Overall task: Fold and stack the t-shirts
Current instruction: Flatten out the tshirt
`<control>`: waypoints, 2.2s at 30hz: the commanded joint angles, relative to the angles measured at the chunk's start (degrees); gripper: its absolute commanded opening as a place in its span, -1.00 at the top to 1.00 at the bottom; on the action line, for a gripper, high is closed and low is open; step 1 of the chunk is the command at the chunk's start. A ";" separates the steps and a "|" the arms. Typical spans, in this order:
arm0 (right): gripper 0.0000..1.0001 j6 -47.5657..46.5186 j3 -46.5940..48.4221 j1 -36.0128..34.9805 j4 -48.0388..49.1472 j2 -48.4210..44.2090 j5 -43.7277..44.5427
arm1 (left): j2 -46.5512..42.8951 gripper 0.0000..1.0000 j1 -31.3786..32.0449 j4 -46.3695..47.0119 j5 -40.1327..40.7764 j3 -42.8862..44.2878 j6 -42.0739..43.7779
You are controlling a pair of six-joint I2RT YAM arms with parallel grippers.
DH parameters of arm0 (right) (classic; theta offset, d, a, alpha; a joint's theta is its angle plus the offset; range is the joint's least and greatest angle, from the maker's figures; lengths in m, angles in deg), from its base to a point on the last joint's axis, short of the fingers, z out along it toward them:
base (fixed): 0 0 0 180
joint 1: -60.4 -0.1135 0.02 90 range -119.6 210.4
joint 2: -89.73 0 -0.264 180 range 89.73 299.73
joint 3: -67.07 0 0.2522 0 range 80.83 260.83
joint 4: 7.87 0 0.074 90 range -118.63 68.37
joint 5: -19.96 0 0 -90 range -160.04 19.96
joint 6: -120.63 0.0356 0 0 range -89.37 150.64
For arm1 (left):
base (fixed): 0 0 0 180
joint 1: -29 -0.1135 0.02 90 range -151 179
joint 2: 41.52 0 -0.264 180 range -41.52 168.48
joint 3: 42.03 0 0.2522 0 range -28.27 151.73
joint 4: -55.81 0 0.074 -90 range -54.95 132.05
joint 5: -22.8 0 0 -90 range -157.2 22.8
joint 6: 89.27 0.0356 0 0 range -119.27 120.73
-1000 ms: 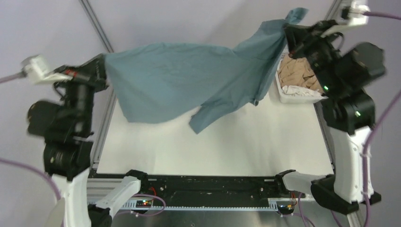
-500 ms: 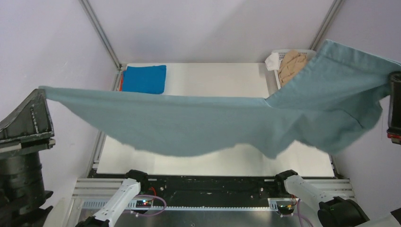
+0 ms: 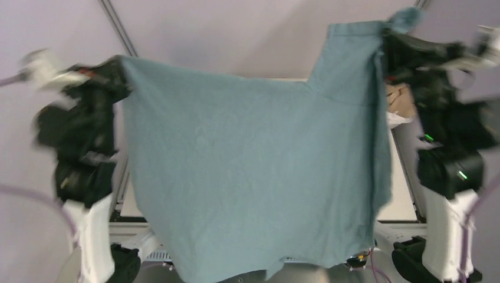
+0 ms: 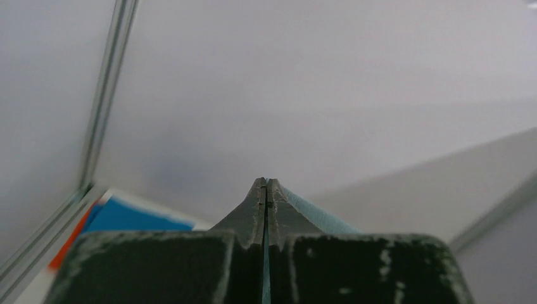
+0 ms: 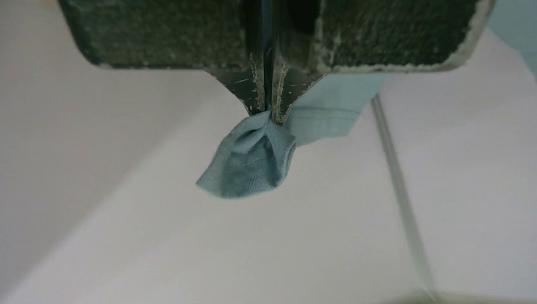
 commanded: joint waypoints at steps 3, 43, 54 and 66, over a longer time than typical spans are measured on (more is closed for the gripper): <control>1.00 -2.01 -22.48 2.95 15.90 8.22 6.72 | 15.17 1.00 0.11 7.90 14.08 -18.81 1.39; -0.99 8.88 -9.91 6.64 5.83 61.52 10.73 | 65.17 -0.99 -1.64 3.93 2.53 -0.41 -10.26; -0.99 16.79 -34.30 6.96 -1.84 50.20 0.86 | 54.69 -0.99 4.20 4.04 -12.38 -20.65 -9.14; -0.99 21.66 -38.47 9.06 -2.05 53.88 4.81 | 55.80 -0.99 4.00 5.62 -11.67 -28.94 -9.04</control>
